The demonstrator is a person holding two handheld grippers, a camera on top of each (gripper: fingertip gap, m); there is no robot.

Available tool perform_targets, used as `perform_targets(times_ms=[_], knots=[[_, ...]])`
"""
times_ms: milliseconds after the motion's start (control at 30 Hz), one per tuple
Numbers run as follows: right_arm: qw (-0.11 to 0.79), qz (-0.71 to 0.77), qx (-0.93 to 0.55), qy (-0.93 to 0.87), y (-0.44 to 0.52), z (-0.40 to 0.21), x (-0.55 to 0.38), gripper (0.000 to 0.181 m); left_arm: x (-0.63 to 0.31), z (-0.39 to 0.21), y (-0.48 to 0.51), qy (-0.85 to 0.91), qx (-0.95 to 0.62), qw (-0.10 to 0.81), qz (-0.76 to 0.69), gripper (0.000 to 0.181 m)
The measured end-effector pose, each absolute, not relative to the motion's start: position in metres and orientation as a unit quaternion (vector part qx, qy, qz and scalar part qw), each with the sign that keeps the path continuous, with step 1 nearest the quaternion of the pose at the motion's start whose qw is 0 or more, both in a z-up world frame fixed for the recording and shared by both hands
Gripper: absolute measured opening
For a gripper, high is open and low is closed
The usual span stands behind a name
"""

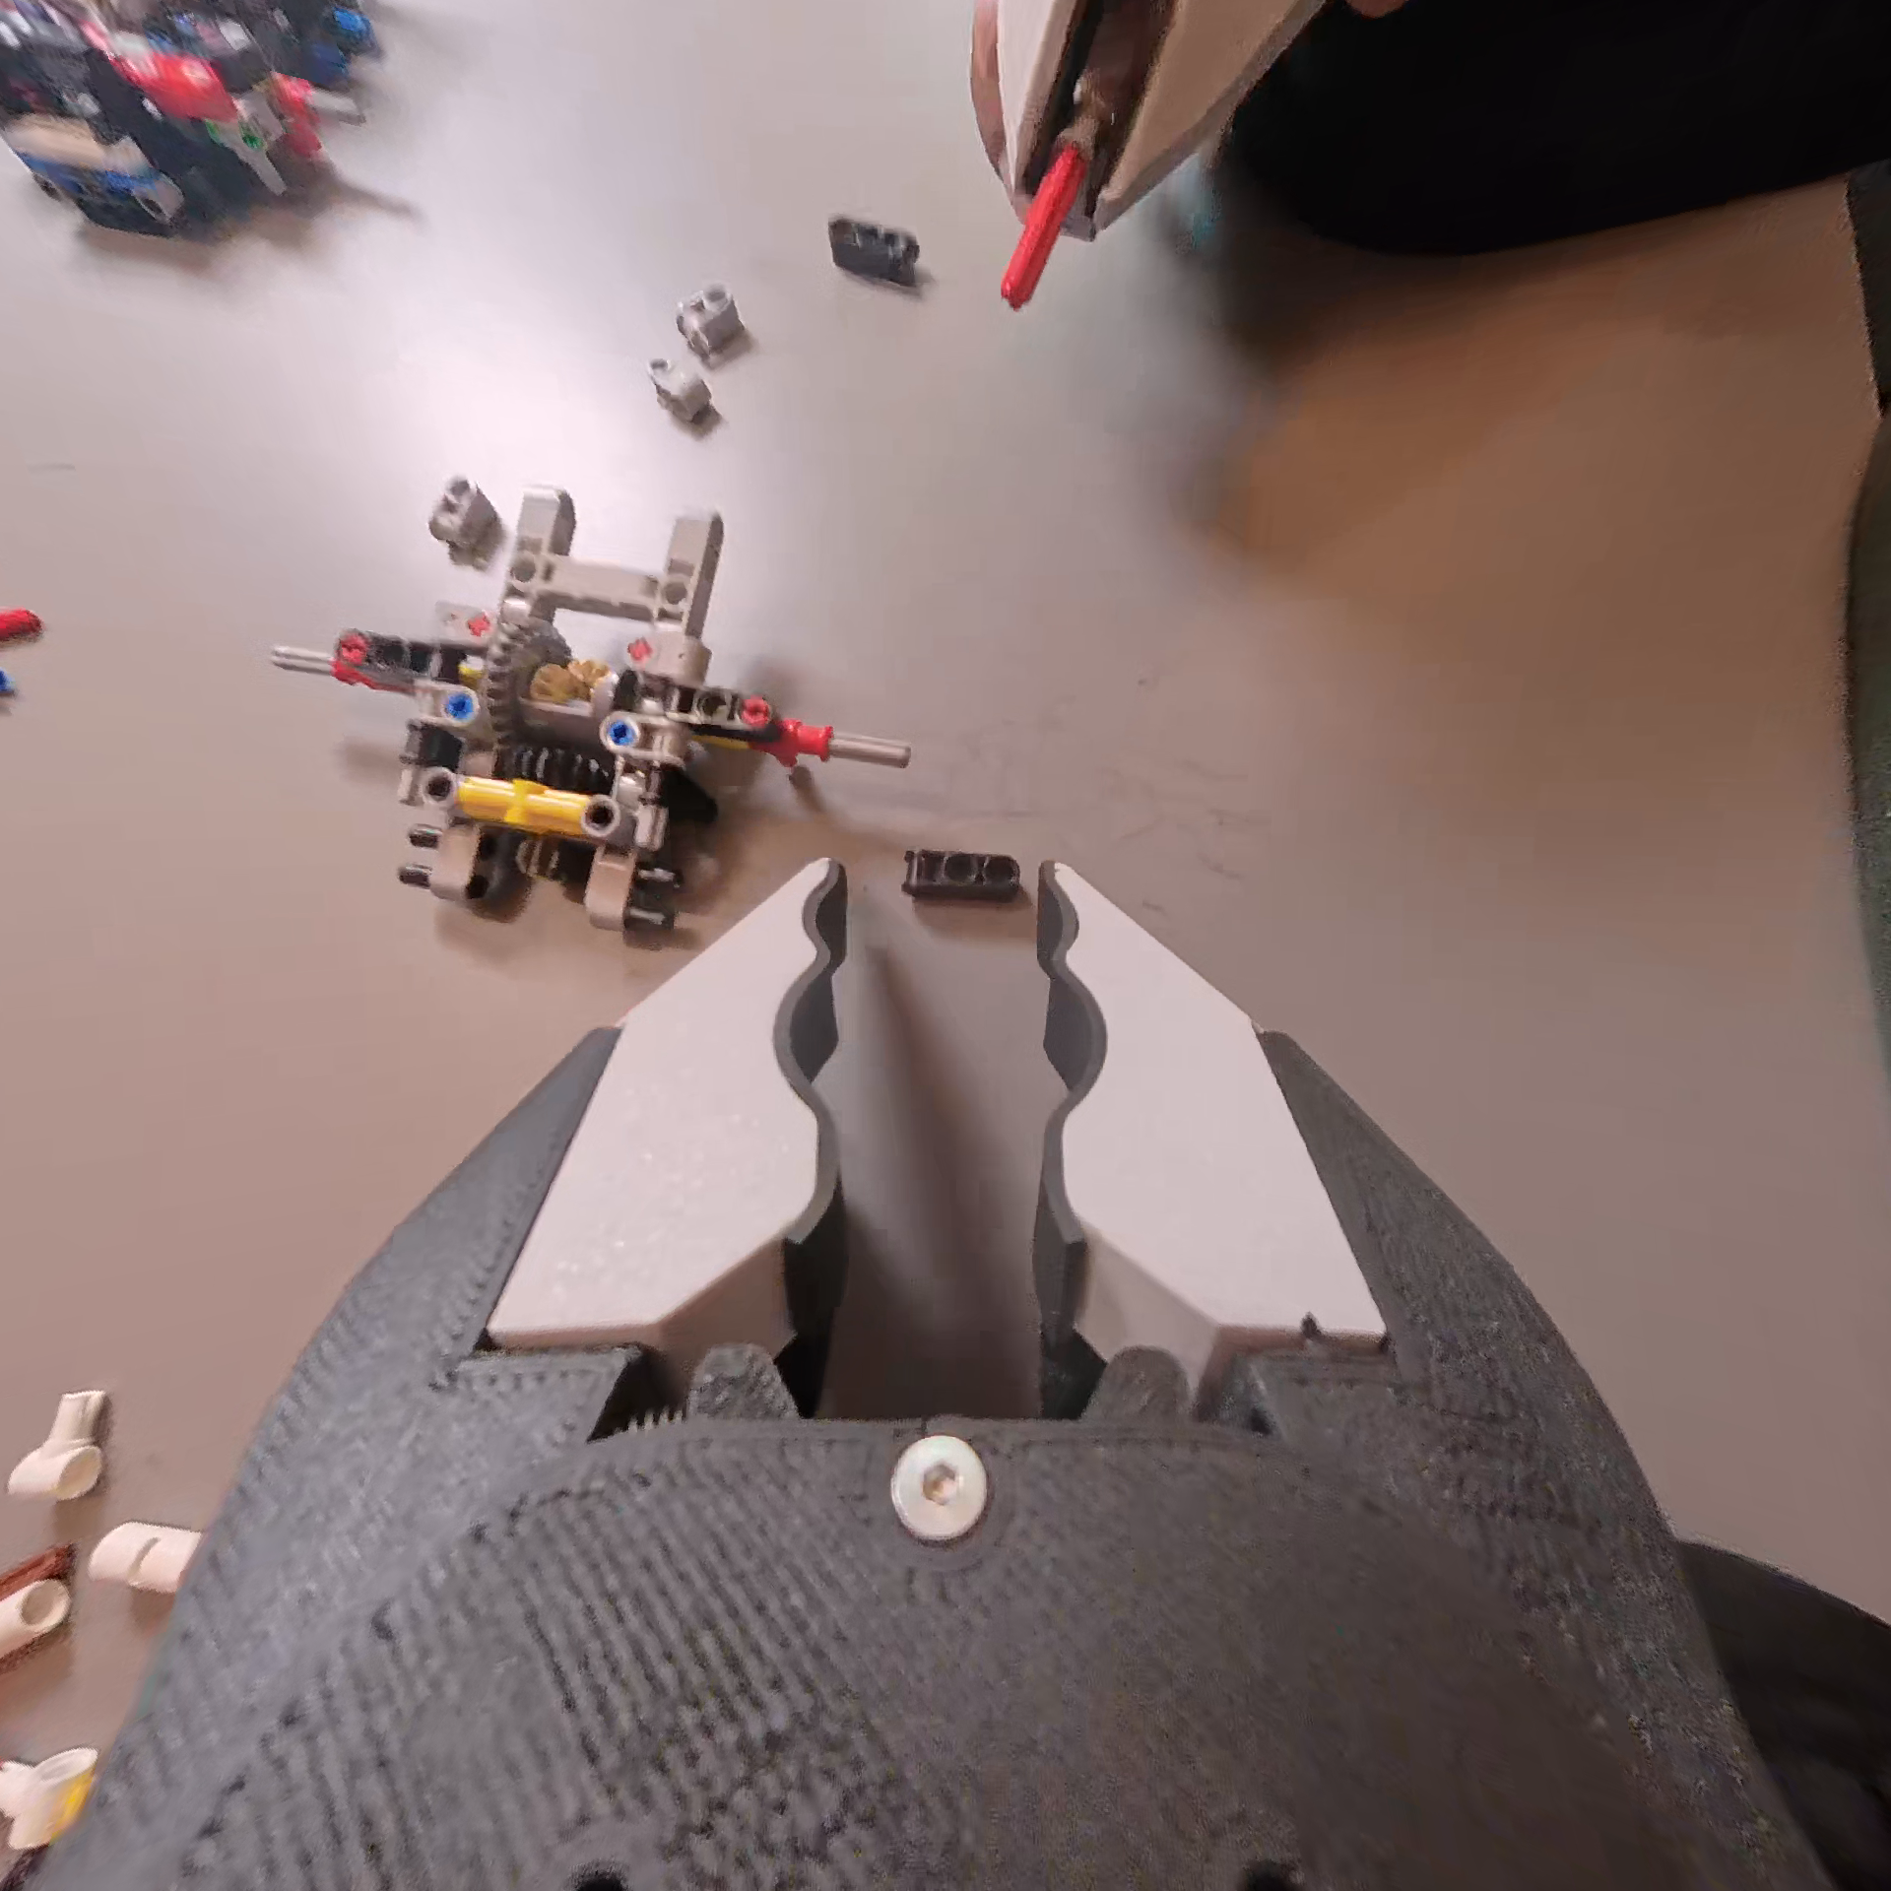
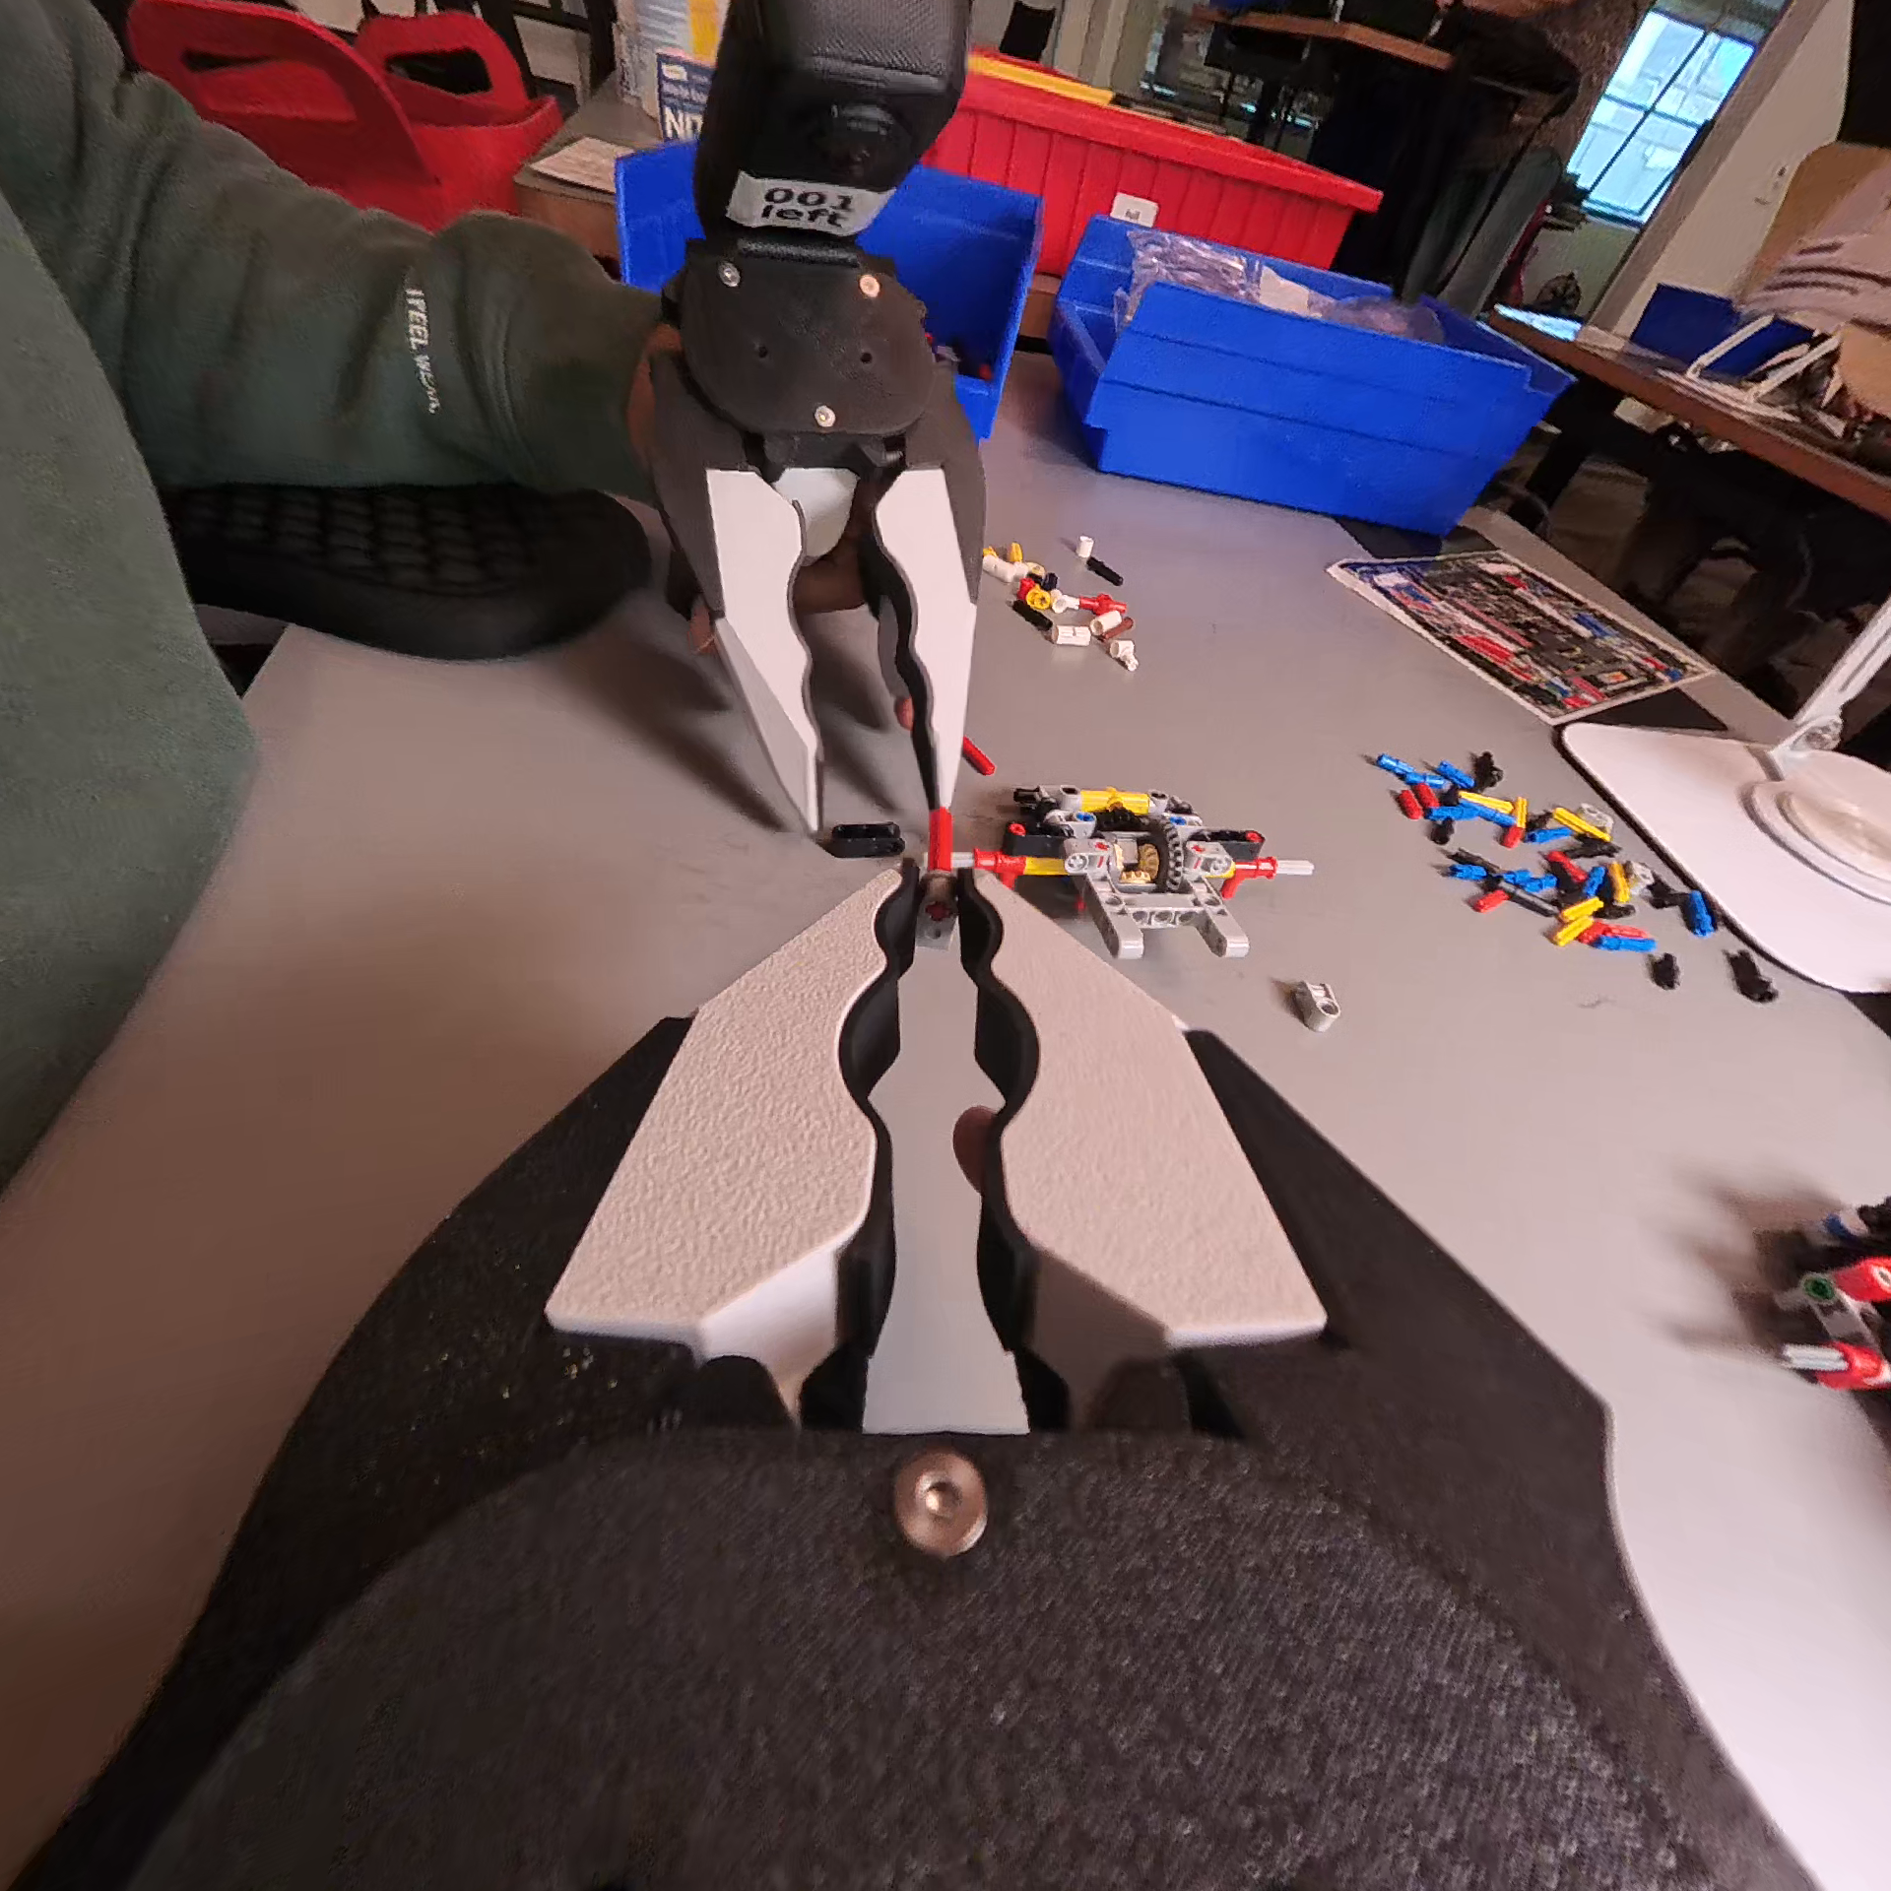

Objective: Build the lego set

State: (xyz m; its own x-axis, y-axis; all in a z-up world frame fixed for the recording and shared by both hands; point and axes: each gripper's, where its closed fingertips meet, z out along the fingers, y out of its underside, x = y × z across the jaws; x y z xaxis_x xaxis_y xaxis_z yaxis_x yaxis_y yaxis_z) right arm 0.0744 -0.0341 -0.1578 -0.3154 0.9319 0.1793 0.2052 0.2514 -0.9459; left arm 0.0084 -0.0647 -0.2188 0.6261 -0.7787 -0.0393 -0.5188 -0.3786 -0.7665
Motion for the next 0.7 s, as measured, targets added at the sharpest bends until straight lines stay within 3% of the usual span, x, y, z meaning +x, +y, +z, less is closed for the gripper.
perform_targets(times_ms=[133,367,467,567,633,700], knots=[[0.451,0.440,-0.379,-0.678,-0.044,-0.144,0.072,0.006,0.035,-0.173,-0.064,0.330,-0.772,0.456,-0.296,0.023],[0.564,0.297,-0.242,-0.732,-0.074,-0.142,0.060,0.005,0.068,-0.138,-0.072,0.193,-0.700,0.385,-0.569,0.025],[0.568,0.278,-0.227,-0.741,-0.076,-0.147,0.060,0.005,0.072,-0.150,-0.074,0.214,-0.717,0.372,-0.549,0.007],[0.571,0.276,-0.226,-0.739,-0.074,-0.147,0.060,0.005,0.072,-0.149,-0.074,0.246,-0.719,0.400,-0.512,0.002],[0.551,0.322,-0.264,-0.723,-0.072,-0.144,0.059,0.020,0.071,-0.145,-0.073,0.284,-0.709,0.443,-0.470,0.002],[0.477,0.419,-0.332,-0.697,-0.070,-0.141,0.062,0.035,0.068,-0.141,-0.072,0.335,-0.691,0.501,-0.399,0.002]])
